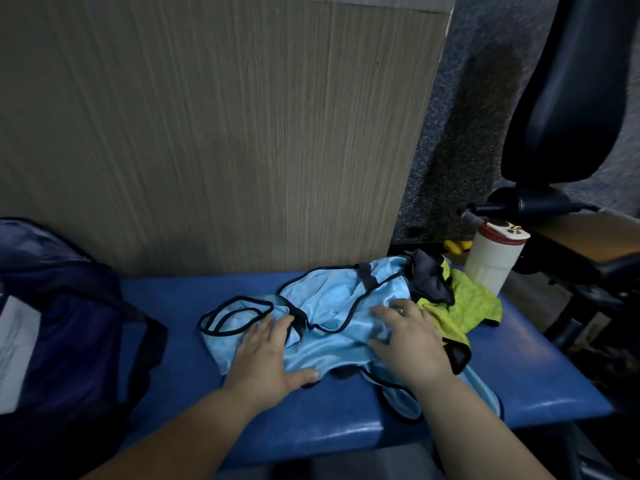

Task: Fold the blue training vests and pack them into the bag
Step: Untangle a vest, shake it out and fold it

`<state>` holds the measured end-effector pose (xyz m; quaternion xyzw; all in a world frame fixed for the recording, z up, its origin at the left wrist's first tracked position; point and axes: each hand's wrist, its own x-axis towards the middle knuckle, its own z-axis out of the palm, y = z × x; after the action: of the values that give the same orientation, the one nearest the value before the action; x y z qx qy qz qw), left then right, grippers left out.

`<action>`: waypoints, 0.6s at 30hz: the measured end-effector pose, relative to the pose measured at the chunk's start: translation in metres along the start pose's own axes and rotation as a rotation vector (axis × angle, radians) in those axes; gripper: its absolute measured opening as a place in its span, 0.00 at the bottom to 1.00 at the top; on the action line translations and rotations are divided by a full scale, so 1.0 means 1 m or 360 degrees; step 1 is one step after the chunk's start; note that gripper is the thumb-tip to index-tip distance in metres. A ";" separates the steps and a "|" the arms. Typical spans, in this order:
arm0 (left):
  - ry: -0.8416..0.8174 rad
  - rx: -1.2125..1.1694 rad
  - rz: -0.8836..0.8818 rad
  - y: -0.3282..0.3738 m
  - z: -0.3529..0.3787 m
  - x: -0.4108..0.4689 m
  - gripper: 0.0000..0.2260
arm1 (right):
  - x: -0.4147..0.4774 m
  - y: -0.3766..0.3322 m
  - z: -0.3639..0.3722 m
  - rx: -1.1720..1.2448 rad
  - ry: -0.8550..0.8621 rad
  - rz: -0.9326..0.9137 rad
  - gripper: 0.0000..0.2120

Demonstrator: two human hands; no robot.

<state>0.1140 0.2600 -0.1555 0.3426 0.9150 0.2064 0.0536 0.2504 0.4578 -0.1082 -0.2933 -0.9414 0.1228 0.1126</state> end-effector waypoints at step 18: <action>0.0837 -0.1018 -0.0601 -0.028 -0.036 -0.006 0.10 | 0.014 0.017 -0.008 0.0735 0.0466 0.0520 0.06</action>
<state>0.0931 0.2252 -0.1344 0.0721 0.8342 0.5452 -0.0407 0.2504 0.4804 -0.1032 -0.4218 -0.8028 0.3063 0.2893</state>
